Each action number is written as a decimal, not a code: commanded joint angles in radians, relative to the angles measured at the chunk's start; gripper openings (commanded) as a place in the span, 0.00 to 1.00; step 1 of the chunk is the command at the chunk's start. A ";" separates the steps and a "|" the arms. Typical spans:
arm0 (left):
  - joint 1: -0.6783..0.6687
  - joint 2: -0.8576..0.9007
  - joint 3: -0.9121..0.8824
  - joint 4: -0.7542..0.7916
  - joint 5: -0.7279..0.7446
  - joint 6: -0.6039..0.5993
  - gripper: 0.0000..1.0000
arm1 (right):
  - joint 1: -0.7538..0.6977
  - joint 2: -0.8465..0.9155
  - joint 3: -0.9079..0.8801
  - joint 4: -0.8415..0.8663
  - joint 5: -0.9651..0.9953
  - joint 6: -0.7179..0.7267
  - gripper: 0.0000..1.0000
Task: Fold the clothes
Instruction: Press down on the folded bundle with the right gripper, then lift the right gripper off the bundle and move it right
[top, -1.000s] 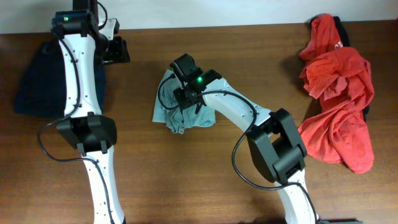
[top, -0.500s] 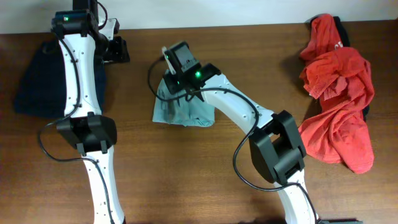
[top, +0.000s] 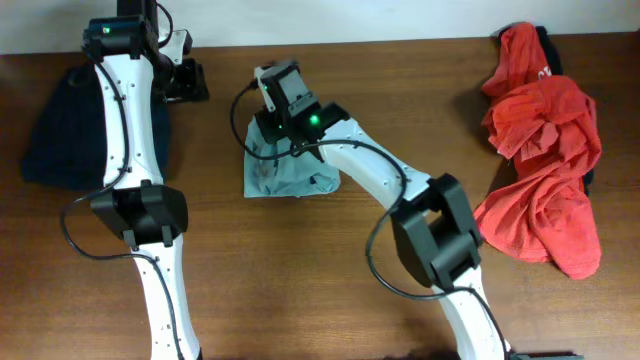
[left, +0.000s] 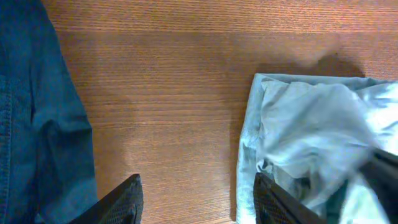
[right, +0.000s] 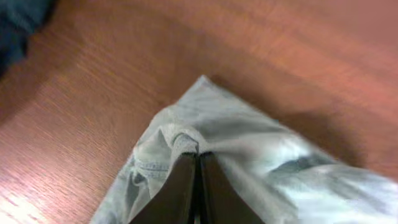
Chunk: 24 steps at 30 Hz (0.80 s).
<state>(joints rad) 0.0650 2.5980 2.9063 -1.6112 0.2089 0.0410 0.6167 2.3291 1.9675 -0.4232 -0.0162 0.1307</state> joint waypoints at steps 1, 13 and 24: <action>0.000 0.005 0.020 -0.002 0.005 0.005 0.57 | 0.001 0.060 0.015 0.012 -0.071 -0.003 0.05; -0.006 0.005 0.020 0.001 0.005 0.005 0.57 | -0.032 0.033 0.307 -0.245 -0.079 -0.044 0.98; -0.011 0.005 0.020 -0.068 0.077 0.014 0.57 | -0.236 0.033 0.657 -0.817 -0.149 0.044 0.99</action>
<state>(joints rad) 0.0593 2.5980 2.9063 -1.6577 0.2195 0.0414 0.4572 2.3764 2.6030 -1.1915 -0.1158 0.1356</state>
